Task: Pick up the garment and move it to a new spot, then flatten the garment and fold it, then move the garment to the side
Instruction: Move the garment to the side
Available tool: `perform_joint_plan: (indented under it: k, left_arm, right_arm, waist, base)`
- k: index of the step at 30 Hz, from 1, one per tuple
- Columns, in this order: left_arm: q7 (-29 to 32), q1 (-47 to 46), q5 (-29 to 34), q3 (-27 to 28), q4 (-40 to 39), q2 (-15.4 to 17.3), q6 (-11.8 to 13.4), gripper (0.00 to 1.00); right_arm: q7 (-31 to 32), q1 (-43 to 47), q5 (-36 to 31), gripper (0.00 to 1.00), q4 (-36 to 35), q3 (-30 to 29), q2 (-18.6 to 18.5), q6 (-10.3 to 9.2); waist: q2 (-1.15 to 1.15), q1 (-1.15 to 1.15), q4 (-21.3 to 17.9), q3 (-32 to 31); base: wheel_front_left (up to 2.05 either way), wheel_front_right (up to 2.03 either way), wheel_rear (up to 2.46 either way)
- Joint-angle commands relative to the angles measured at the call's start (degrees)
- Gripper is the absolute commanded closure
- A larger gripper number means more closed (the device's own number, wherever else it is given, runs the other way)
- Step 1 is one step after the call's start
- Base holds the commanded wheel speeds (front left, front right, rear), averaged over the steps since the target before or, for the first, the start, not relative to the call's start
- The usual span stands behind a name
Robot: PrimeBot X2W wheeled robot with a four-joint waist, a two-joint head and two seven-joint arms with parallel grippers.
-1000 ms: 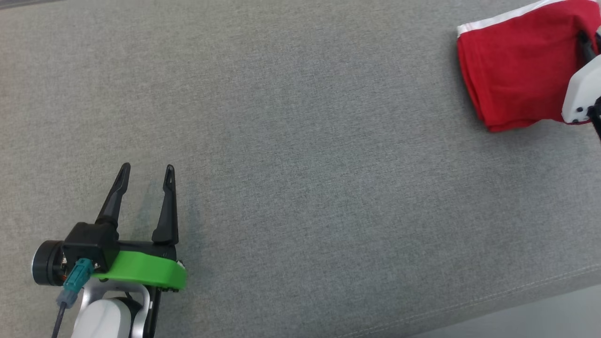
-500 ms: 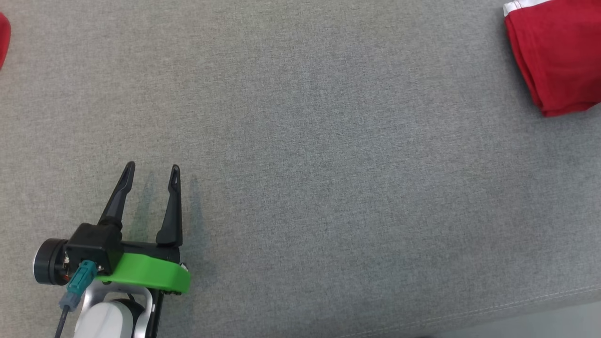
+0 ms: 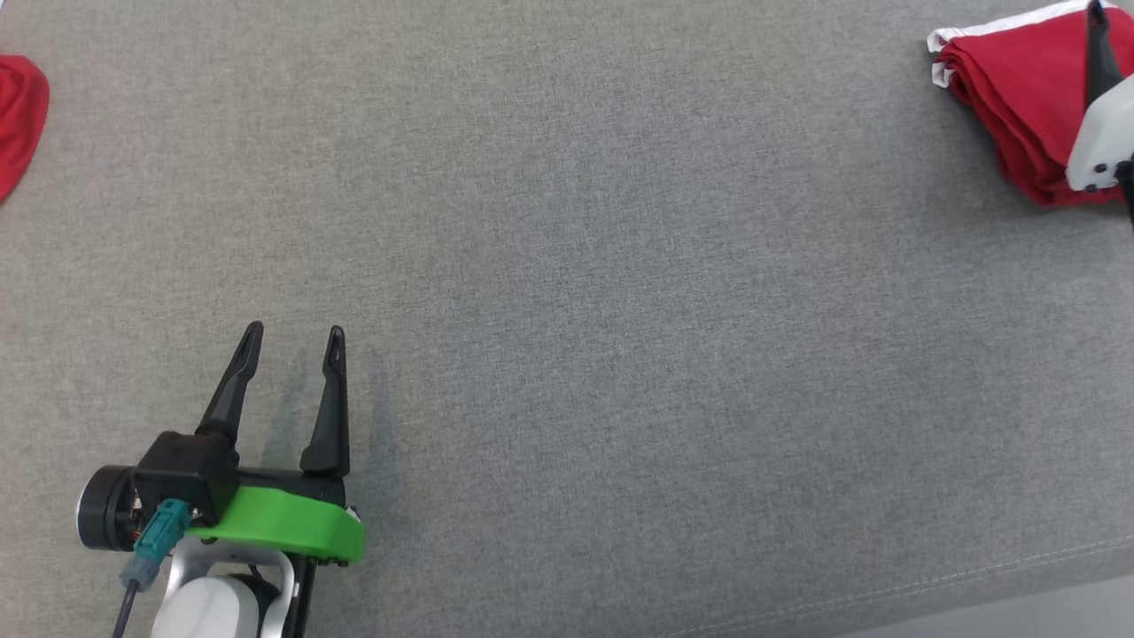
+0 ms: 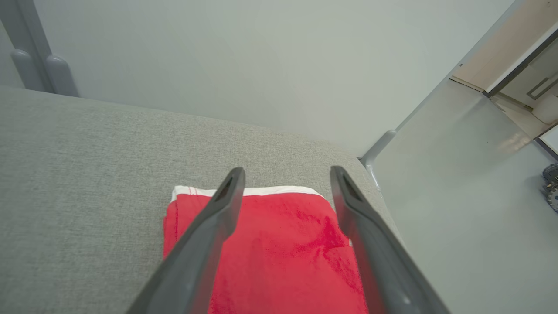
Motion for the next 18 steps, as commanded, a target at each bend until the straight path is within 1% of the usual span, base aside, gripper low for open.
perform_joint_plan:
  k: [1, 8, 11, 14, 18]
  left_arm:
    - [-0.56, 0.45, -0.15, 0.27, 0.50, -0.20, 0.27, 0.00]
    - [-2.64, 1.15, -2.56, 1.67, 3.48, -1.34, 0.86, 0.00]
    - [-3.76, 1.64, -3.45, 2.22, 5.40, -2.04, 1.13, 0.00]
    - [-4.84, 2.14, -4.26, 2.56, 7.50, -2.81, 1.13, 0.00]
    - [-5.90, 3.07, -5.09, 2.40, 10.27, -4.13, 0.88, 0.00]
  right_arm:
    - [-0.30, 1.38, 0.63, 0.00, -1.88, 0.24, 0.74, -0.07]
    - [-0.32, 8.61, 4.36, 0.00, -13.41, 1.12, 3.81, -0.07]
    - [-0.31, 13.53, 6.13, 0.00, -18.19, 1.15, 5.35, -0.06]
    - [-0.32, 18.77, 8.44, 0.00, -22.93, -0.37, 7.18, -0.07]
    - [-0.32, 26.20, 9.66, 0.00, -28.99, -2.18, 10.15, -0.06]
  waist:
    - [0.00, 0.00, -0.11, -1.68]
    - [0.00, 0.00, -0.15, -7.29]
    - [0.00, 0.00, -0.04, -10.28]
    - [0.00, 0.00, 0.42, -13.25]
    - [0.00, 0.00, 1.47, -17.06]
  base:
    - [0.00, 0.00, 0.00]
    - [0.00, 0.00, 0.00]
    - [0.00, 0.00, 0.00]
    - [0.00, 0.00, 0.00]
    - [0.00, 0.00, 0.00]
